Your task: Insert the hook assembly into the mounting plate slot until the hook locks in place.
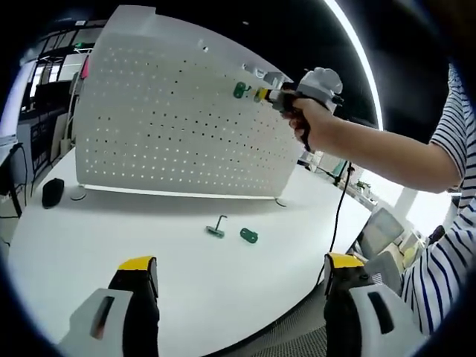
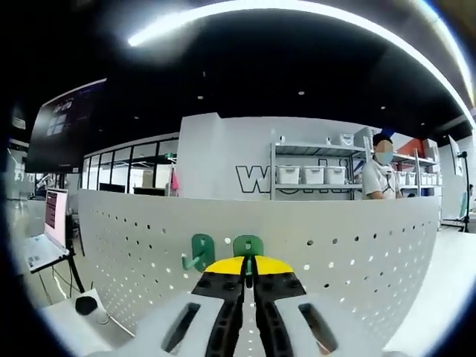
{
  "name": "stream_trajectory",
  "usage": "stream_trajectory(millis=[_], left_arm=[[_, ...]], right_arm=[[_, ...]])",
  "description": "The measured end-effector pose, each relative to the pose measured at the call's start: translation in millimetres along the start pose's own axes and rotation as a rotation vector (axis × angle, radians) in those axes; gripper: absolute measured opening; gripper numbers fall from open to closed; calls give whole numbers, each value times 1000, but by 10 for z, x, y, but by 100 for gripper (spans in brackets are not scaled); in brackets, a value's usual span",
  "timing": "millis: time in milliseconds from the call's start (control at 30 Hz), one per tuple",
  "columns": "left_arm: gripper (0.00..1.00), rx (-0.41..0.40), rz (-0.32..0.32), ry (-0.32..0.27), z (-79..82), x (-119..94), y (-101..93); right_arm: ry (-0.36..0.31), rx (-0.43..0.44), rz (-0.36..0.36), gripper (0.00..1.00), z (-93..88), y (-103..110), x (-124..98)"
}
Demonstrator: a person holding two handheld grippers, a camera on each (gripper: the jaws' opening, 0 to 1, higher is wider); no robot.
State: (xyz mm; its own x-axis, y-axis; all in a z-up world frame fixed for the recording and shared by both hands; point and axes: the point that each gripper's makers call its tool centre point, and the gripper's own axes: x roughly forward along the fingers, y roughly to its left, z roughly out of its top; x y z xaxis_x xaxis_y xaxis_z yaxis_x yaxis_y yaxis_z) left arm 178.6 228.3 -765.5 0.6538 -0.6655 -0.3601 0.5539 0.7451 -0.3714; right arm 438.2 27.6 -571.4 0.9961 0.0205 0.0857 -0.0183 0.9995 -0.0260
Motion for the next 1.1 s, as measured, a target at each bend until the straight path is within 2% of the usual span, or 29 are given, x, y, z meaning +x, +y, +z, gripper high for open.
stream_trajectory(millis=[267,1100], left_arm=[[94,-3,5,-2,1,-4,16],[93,-14,7,-1,1,3,27]], right_arm=[[-4,-1,-22,0,25,-28,62],[30,33,-68,0,-107,-47,134]])
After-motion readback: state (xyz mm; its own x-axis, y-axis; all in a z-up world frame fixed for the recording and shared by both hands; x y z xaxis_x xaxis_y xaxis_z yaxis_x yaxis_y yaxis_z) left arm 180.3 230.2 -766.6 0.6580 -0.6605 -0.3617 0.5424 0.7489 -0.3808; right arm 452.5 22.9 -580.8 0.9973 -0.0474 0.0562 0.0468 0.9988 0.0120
